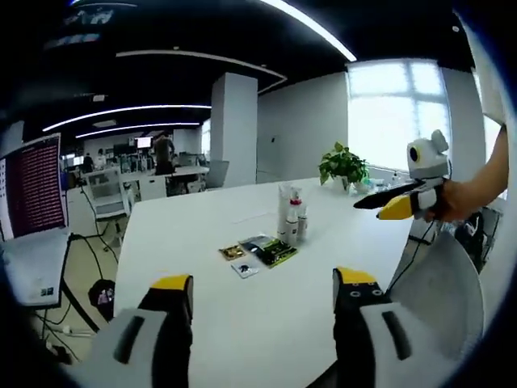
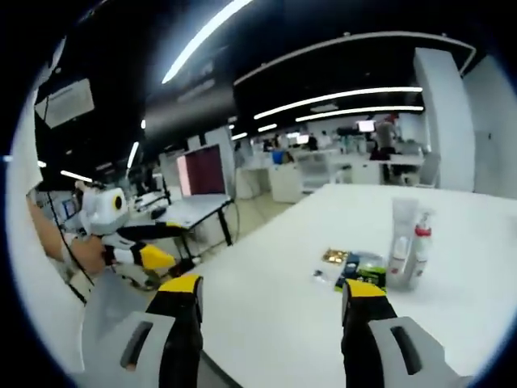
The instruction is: Arrange the skincare products in the storage area until every visible bottle or jar stands upright without overlapping.
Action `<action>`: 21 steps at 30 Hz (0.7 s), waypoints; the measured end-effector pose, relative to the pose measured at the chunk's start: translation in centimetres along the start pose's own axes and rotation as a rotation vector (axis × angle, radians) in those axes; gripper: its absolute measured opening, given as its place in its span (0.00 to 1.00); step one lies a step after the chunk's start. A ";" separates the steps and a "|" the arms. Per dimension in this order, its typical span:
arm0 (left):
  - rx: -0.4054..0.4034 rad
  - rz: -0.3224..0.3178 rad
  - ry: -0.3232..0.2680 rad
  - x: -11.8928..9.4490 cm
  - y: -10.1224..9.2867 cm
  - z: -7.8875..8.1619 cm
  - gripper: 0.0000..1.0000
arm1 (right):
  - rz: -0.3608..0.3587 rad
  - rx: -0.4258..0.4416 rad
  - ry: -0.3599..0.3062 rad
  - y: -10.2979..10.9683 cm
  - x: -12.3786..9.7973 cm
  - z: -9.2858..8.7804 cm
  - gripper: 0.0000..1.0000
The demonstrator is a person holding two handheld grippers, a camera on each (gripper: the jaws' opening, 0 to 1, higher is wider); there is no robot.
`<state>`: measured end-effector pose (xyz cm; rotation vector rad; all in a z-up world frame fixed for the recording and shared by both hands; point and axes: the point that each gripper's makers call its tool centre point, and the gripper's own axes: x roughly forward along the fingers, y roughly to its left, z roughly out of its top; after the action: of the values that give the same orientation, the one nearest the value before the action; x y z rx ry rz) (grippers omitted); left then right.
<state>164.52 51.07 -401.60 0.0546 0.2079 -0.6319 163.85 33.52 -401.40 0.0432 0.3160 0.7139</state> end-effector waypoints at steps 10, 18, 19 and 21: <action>0.031 0.061 -0.002 -0.3 0.1 -1.0 0.99 | 0.078 -0.058 -0.022 1.8 0.0 -1.6 0.98; 0.119 0.090 0.026 -0.1 0.0 -2.4 0.99 | 0.077 -0.053 -0.013 1.5 0.7 -1.8 0.99; 0.140 0.085 0.047 0.1 -0.2 -2.8 0.99 | 0.057 -0.061 -0.018 1.2 0.8 -1.8 0.99; 0.183 0.075 0.089 0.5 -0.5 -3.6 0.99 | 0.017 -0.076 -0.027 0.7 1.2 -2.0 0.99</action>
<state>163.96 50.79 -405.21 0.2659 0.2327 -0.5732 163.66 34.64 -403.50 -0.0167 0.2625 0.7411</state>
